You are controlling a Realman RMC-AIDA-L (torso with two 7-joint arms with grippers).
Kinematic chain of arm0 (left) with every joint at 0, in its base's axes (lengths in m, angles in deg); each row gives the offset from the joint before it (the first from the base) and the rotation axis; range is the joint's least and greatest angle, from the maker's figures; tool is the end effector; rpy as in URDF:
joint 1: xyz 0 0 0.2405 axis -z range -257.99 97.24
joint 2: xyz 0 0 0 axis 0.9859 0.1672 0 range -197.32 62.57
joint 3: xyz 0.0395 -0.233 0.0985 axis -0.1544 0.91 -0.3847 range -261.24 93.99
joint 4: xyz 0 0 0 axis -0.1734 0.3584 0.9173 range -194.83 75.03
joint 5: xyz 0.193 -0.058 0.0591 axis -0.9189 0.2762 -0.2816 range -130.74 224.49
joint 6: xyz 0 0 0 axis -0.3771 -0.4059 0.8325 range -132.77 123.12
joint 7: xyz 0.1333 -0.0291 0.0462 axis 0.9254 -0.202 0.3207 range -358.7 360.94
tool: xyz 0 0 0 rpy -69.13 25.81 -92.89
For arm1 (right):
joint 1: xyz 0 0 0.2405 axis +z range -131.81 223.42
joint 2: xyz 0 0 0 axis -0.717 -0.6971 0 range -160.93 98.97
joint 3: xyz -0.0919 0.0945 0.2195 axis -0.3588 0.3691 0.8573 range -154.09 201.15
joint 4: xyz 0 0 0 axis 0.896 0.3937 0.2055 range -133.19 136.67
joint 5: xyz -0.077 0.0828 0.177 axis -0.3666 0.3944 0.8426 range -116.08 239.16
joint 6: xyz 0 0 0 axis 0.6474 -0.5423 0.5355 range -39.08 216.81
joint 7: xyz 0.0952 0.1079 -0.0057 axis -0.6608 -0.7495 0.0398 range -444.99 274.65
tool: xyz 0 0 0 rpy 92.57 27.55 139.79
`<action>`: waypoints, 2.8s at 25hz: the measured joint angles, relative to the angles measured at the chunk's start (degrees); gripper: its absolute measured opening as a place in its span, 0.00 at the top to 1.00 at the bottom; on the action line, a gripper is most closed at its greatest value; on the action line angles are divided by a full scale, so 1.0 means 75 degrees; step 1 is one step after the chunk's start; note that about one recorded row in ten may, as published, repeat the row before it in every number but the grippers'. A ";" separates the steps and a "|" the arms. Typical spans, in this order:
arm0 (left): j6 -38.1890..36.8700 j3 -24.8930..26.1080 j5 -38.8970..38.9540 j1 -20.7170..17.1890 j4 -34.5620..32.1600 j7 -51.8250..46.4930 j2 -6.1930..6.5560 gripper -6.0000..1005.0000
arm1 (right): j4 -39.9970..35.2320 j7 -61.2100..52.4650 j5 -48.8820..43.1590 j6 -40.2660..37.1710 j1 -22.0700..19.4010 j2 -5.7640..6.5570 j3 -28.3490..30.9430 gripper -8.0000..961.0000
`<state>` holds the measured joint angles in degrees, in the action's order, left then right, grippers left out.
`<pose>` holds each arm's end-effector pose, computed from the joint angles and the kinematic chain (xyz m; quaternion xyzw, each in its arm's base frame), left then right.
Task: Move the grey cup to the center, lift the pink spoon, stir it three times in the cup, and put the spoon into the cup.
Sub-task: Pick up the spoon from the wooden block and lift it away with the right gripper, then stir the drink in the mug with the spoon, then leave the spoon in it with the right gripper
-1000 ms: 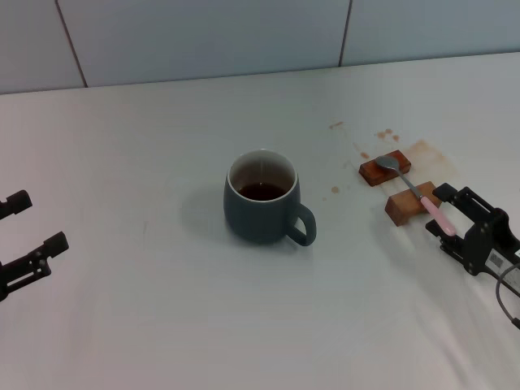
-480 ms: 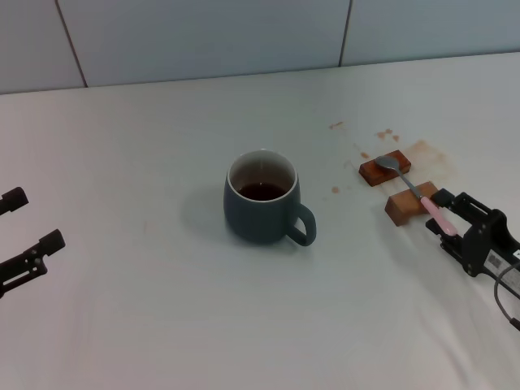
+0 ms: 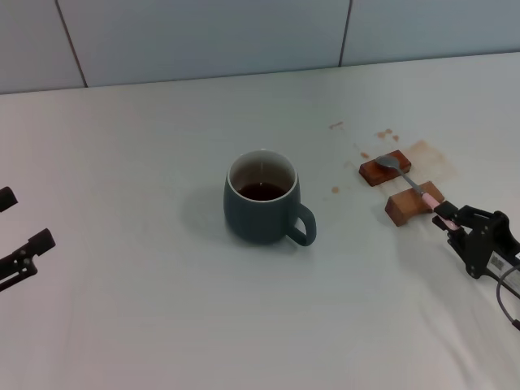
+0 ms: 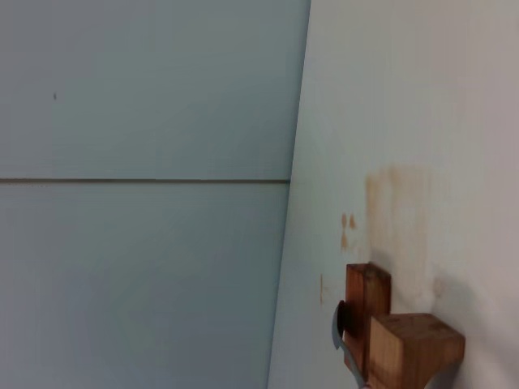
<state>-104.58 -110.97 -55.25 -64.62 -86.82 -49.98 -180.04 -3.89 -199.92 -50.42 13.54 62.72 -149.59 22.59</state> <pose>-0.3410 0.2517 0.0611 -0.8839 -0.1377 -0.3303 0.3011 0.3743 0.2483 -0.0282 -0.4122 0.7433 0.5024 0.1588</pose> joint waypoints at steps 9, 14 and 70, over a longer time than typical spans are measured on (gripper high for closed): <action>-0.0133 0.0120 0.0000 -0.0066 0.0016 0.0014 -0.0076 0.19 | -0.0497 0.2688 0.0049 -0.1639 0.0170 -0.0009 0.0767 0.86; -0.0163 0.0118 0.0000 -0.0073 0.0017 -0.0003 -0.0112 0.19 | -0.1599 0.4919 0.0049 -0.3483 0.0645 0.0062 0.1122 0.87; -0.0008 -0.0164 -0.1277 0.0338 -0.0029 0.0061 -0.0305 0.19 | -0.6265 -0.1492 -0.4218 -0.3292 0.5931 0.0931 -0.7333 0.85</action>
<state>-104.64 -112.19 -64.82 -62.09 -87.05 -49.52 -182.33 -50.88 -211.11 -82.05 -11.15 107.21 -142.60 -32.40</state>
